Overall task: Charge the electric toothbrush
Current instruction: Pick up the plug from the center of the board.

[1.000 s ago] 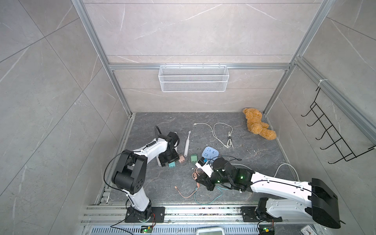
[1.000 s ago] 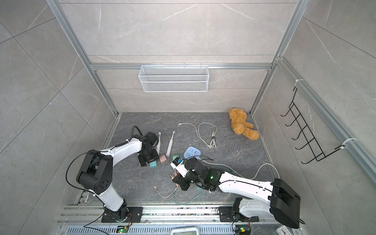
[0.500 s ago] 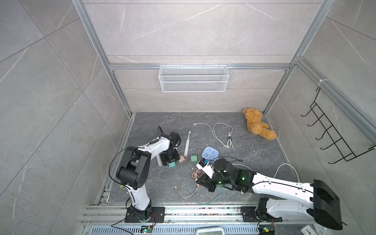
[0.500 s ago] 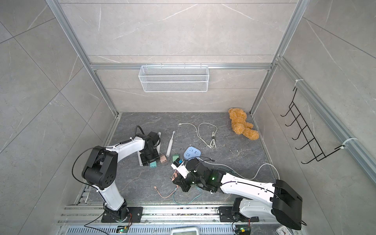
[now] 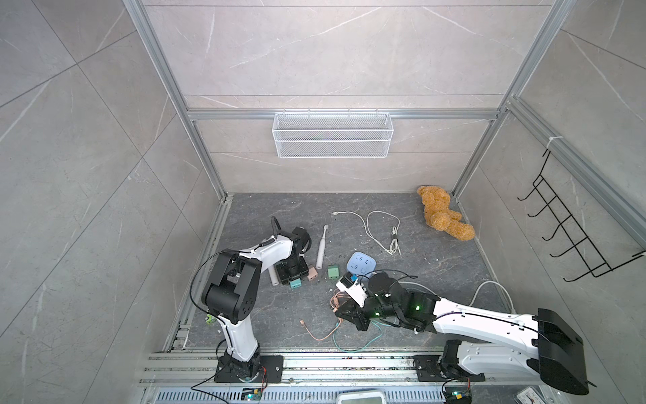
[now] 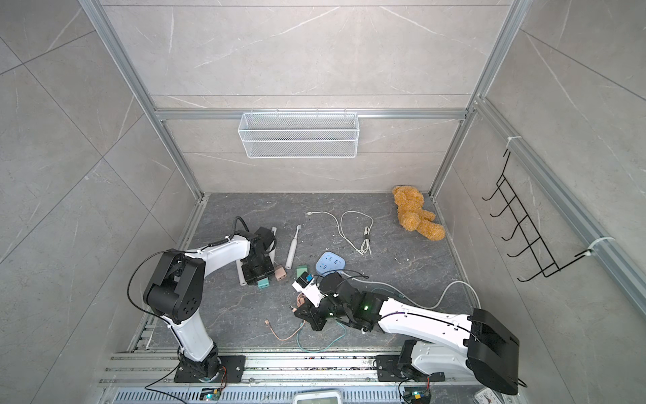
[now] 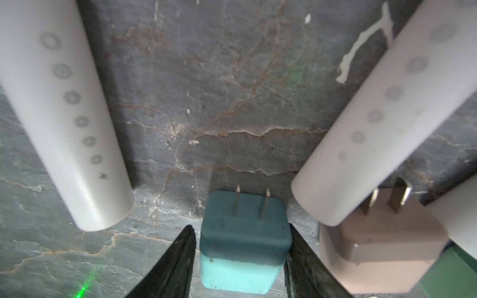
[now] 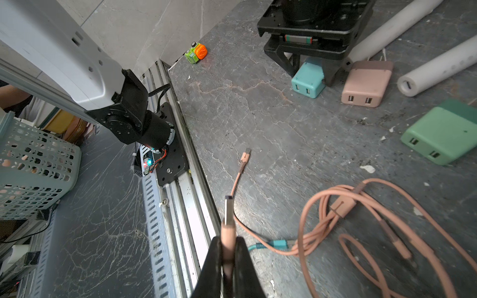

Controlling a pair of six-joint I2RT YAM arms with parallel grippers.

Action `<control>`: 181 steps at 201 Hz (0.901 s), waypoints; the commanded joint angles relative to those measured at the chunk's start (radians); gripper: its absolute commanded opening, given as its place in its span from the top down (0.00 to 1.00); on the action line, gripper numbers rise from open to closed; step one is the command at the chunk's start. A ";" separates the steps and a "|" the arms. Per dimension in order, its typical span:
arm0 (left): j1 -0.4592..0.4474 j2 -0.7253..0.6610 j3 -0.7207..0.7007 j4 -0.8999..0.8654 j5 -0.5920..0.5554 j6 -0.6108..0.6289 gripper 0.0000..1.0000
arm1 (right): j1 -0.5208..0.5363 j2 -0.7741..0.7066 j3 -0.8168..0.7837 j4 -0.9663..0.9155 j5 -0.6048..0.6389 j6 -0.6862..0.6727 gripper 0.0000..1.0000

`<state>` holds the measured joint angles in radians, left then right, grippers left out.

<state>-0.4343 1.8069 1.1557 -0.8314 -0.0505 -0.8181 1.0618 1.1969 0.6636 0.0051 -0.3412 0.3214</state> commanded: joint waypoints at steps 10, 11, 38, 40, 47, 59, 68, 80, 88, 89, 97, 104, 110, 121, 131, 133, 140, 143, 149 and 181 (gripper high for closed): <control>-0.006 -0.004 -0.026 0.004 0.006 0.003 0.44 | 0.010 0.013 -0.007 0.027 -0.019 0.016 1.00; -0.006 -0.003 -0.027 0.004 0.006 0.003 0.44 | 0.010 0.013 -0.007 0.027 -0.019 0.016 1.00; -0.006 -0.013 -0.034 0.009 0.005 0.003 0.50 | 0.012 0.009 -0.009 0.035 -0.021 0.018 1.00; -0.005 -0.014 -0.034 0.009 0.006 0.003 0.51 | 0.012 0.008 -0.009 0.035 -0.022 0.018 1.00; -0.006 -0.017 -0.035 0.010 0.007 0.002 0.54 | 0.012 0.007 -0.009 0.037 -0.022 0.018 1.00; -0.006 -0.025 -0.040 0.014 0.009 0.003 0.57 | 0.012 0.004 -0.008 0.037 -0.023 0.018 1.00; -0.006 -0.030 -0.043 0.015 0.010 0.003 0.59 | 0.012 0.004 -0.006 0.036 -0.026 0.019 1.00; -0.009 -0.037 -0.047 0.015 0.015 0.005 0.60 | 0.012 0.006 -0.003 0.036 -0.031 0.021 1.00; -0.012 -0.042 -0.051 0.015 0.017 0.003 0.61 | 0.012 0.006 -0.001 0.036 -0.035 0.022 1.00; -0.012 -0.042 -0.051 0.015 0.018 0.003 0.61 | 0.012 0.006 -0.001 0.035 -0.035 0.022 1.00; -0.015 -0.049 -0.054 0.015 0.017 0.004 0.63 | 0.013 0.005 0.001 0.035 -0.037 0.022 1.00; -0.017 -0.055 -0.058 0.015 0.019 0.004 0.66 | 0.013 0.006 0.002 0.036 -0.039 0.023 1.00; -0.020 -0.061 -0.061 0.014 0.020 0.005 0.68 | 0.013 0.005 0.003 0.038 -0.044 0.024 1.00; -0.020 -0.079 -0.069 0.015 0.034 0.002 0.75 | 0.012 0.004 0.005 0.039 -0.055 0.024 1.00; -0.023 -0.099 -0.074 0.014 0.046 0.002 0.83 | 0.011 -0.001 0.004 0.044 -0.066 0.023 1.00; -0.023 -0.105 -0.075 0.014 0.049 0.002 0.85 | 0.013 -0.002 0.004 0.045 -0.069 0.022 1.00; -0.023 -0.125 -0.079 0.011 0.058 0.001 0.92 | 0.012 -0.009 0.001 0.051 -0.079 0.021 1.00; -0.024 -0.135 -0.082 0.012 0.062 0.000 0.96 | 0.013 -0.011 0.001 0.054 -0.084 0.022 1.00; -0.024 -0.158 -0.085 0.013 0.074 0.001 1.00 | 0.012 -0.017 -0.001 0.058 -0.093 0.021 1.00; -0.024 -0.321 -0.096 0.027 0.136 -0.001 1.00 | 0.012 -0.062 -0.023 0.123 -0.169 0.024 1.00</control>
<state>-0.4557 1.6348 1.0611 -0.8051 0.0154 -0.8185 1.0676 1.1824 0.6594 0.0551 -0.4339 0.3294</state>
